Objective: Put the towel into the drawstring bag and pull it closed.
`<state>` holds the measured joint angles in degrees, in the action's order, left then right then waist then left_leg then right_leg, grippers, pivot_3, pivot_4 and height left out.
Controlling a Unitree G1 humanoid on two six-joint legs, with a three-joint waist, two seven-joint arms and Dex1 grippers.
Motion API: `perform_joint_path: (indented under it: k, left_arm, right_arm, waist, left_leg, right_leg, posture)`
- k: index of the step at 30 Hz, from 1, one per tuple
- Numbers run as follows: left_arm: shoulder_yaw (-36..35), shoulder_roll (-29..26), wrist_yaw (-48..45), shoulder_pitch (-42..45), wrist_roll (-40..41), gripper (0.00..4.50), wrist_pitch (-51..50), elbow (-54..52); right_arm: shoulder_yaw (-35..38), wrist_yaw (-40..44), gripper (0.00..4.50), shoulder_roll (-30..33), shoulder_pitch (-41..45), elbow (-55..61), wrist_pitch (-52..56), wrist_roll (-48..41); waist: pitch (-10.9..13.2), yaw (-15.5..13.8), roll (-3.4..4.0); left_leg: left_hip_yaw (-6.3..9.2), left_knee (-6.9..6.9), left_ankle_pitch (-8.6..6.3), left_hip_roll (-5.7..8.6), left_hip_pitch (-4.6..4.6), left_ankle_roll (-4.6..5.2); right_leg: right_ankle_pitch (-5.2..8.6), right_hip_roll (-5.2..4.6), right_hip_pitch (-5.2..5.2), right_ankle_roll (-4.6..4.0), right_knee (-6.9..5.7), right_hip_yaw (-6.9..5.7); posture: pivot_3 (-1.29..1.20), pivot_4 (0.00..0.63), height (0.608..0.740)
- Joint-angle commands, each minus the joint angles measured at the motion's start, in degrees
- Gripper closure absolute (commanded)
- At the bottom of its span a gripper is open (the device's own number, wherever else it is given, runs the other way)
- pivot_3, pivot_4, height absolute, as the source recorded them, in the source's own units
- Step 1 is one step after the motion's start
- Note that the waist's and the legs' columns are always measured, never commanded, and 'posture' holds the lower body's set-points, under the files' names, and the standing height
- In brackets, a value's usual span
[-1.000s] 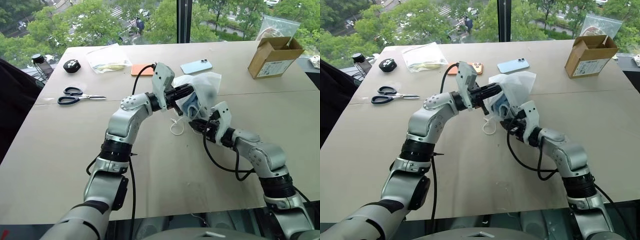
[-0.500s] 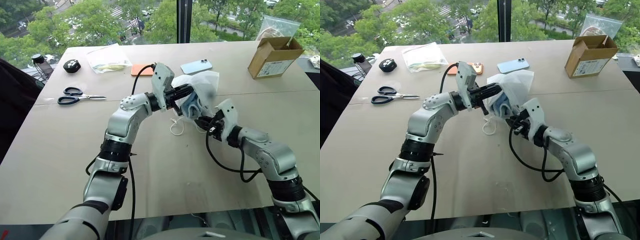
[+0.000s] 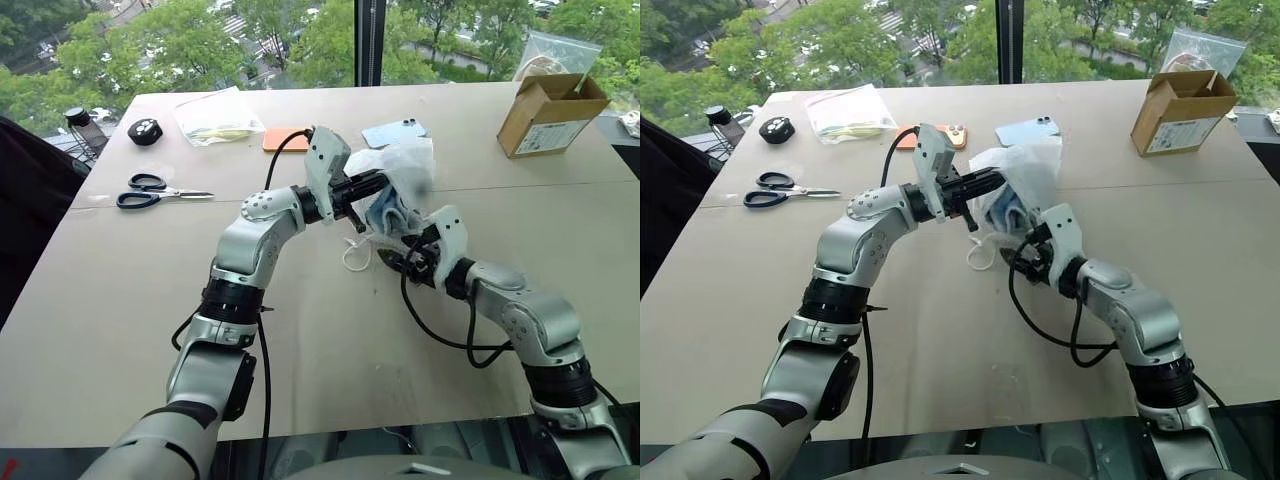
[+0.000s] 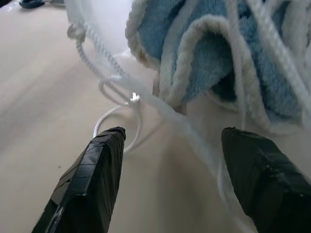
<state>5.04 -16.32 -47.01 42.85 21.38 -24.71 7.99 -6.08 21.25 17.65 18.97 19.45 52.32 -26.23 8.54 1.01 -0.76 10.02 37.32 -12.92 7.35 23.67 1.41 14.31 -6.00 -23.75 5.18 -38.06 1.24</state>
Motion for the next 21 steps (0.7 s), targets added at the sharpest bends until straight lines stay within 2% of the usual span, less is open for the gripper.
perform_joint_path:
  k: [1, 9, 14, 21]
  left_arm:
    - [-0.35, -0.18, -0.10, 0.21, -0.07, 4.50, 0.65, -1.75]
    - [-0.26, 0.09, -0.16, 0.18, -0.12, 4.50, 0.86, -1.42]
    - [0.01, 0.61, -0.20, 0.22, -0.27, 4.50, 0.98, -1.19]
    - [-0.47, 0.50, -0.32, 0.10, -0.57, 4.50, 0.92, -1.23]
  right_arm:
    - [0.52, -0.13, 1.38, 1.07, 0.03, 4.81, 1.42, -0.54]
    - [-1.09, -0.50, 1.38, 5.49, -0.58, 8.92, 3.11, 1.57]
    - [-1.47, -0.62, 1.38, 5.20, -1.05, 7.56, 4.46, 1.73]
    - [-5.30, 1.48, 1.38, 8.62, -1.93, 6.91, 1.35, 5.37]
  waist:
    - [0.00, 0.07, 0.00]
    - [0.00, -0.03, 0.00]
    - [0.00, -0.03, 0.00]
    - [0.00, -0.05, 0.00]
  left_leg:
    - [-0.01, 0.00, 0.00, 0.00, 0.00, 0.00]
    - [-0.01, 0.00, 0.00, 0.00, 0.00, 0.00]
    - [-0.01, 0.00, 0.00, 0.00, 0.00, 0.00]
    - [-0.02, 0.01, 0.00, 0.00, 0.00, 0.00]
  right_leg:
    - [0.00, 0.00, 0.00, 0.00, 0.00, 0.01]
    - [0.00, 0.00, 0.01, 0.00, 0.01, 0.00]
    - [0.00, 0.00, 0.00, 0.00, -0.01, 0.00]
    - [0.00, 0.00, 0.01, 0.00, 0.00, -0.01]
  posture:
    - [0.00, 0.150, 0.740]
    - [0.00, 0.150, 0.740]
    - [0.00, 0.150, 0.740]
    - [0.00, 0.150, 0.740]
